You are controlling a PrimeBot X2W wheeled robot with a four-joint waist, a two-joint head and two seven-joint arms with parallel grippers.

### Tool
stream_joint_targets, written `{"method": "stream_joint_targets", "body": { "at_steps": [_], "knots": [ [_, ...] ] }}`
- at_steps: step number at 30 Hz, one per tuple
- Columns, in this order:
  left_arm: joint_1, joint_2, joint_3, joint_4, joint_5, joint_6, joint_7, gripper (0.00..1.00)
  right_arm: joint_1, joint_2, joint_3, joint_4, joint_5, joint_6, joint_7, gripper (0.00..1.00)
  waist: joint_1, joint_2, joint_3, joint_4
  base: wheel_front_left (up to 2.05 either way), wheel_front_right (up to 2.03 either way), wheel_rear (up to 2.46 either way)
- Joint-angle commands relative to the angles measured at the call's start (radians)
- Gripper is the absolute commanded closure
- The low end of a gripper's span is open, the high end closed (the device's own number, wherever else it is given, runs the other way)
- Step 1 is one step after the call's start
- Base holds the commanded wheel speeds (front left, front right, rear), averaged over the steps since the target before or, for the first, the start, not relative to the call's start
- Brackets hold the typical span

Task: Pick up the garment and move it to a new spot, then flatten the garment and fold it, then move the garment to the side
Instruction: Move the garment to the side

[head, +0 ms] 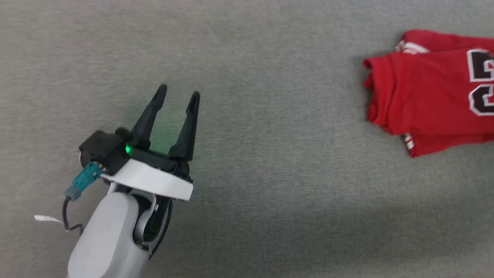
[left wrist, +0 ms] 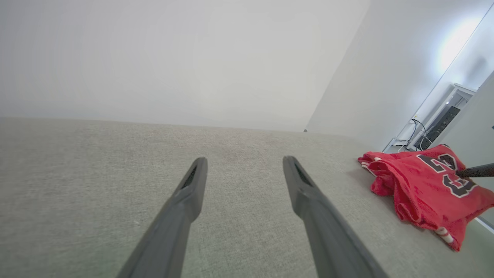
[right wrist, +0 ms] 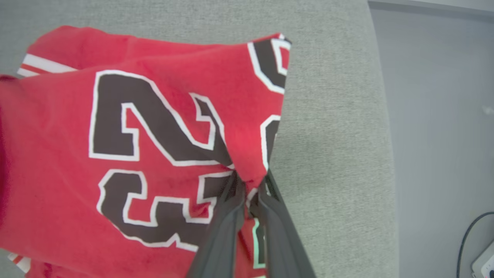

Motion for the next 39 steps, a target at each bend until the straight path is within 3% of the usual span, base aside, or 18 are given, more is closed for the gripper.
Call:
{"method": "stream_joint_targets", "body": {
  "at_steps": [1, 16, 26, 29, 30, 31, 39],
  "knots": [
    [-0.033, 0.007, -0.017, 0.005, 0.009, -0.003, -0.005, 0.0, -0.029, -0.011, -0.002, 0.019, -0.017, -0.005, -0.026, 1.0, 0.0, 0.0, 0.034, -0.038, 0.0, 0.0, 0.0],
    [-0.181, 0.033, -0.145, 0.031, -0.006, -0.003, -0.005, 0.0, -0.174, -0.069, 0.021, 0.194, -0.154, -0.005, -0.222, 1.0, 0.0, 0.0, 0.125, -0.099, 0.0, 0.0, 0.0],
    [-0.235, 0.026, -0.188, 0.047, -0.014, -0.003, -0.005, 0.0, -0.242, -0.006, 0.077, 0.334, -0.218, -0.005, -0.342, 1.0, 0.0, 0.0, 0.164, -0.079, 0.0, 0.0, 0.0],
    [-0.234, 0.03, -0.177, 0.048, -0.014, -0.002, -0.005, 0.0, -0.251, 0.006, 0.103, 0.359, -0.219, -0.005, -0.36, 0.56, 0.0, 0.0, 0.166, -0.071, 0.0, 0.0, 0.0],
    [-0.23, 0.03, -0.17, 0.044, -0.013, -0.002, -0.005, 0.0, -0.257, 0.006, 0.107, 0.368, -0.213, -0.004, -0.364, 0.51, 0.0, 0.0, 0.166, -0.07, 0.0, 0.0, 0.0],
    [-0.226, 0.032, -0.164, 0.041, -0.013, -0.002, -0.005, 0.0, -0.263, 0.009, 0.113, 0.376, -0.208, -0.004, -0.368, 0.03, 0.0, 0.0, 0.165, -0.07, 0.0, 0.0, 0.0],
    [-0.186, 0.043, -0.099, 0.019, -0.005, -0.002, -0.005, 0.0, -0.29, 0.004, 0.157, 0.387, -0.162, -0.004, -0.383, 0.0, 0.0, 0.0, 0.147, -0.074, 0.0, 0.0, 0.0]
  ]
}}
